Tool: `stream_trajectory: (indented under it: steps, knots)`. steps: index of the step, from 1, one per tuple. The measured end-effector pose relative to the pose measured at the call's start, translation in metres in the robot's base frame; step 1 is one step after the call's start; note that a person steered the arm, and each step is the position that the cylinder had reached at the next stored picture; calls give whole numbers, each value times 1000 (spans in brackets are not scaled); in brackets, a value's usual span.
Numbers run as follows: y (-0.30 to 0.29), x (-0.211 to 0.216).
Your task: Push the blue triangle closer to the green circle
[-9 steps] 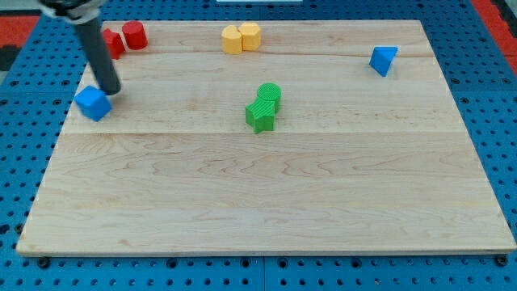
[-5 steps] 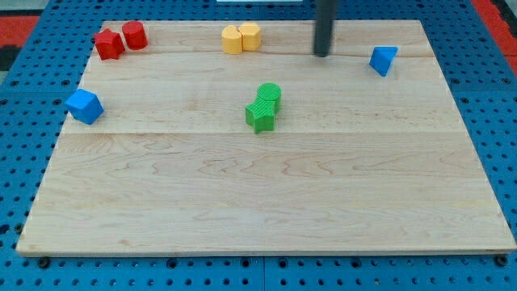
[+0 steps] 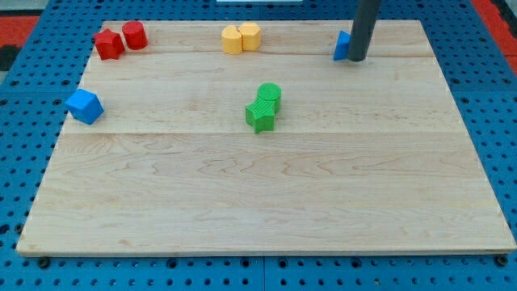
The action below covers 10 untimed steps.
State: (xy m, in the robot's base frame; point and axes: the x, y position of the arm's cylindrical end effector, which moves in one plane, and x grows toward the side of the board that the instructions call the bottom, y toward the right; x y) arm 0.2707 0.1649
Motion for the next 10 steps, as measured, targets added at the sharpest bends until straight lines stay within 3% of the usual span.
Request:
stream_trajectory:
  steps: [1,2,3,4,5,6,7,8,9,10]
  knots:
    - [57,-28]
    - [-4,-35]
    - [-121,-19]
    - [-130,8]
    - [-83,-34]
    - [-33,-7]
    - [-111,1]
    - [-151,23]
    - [-119,-15]
    - [-58,14]
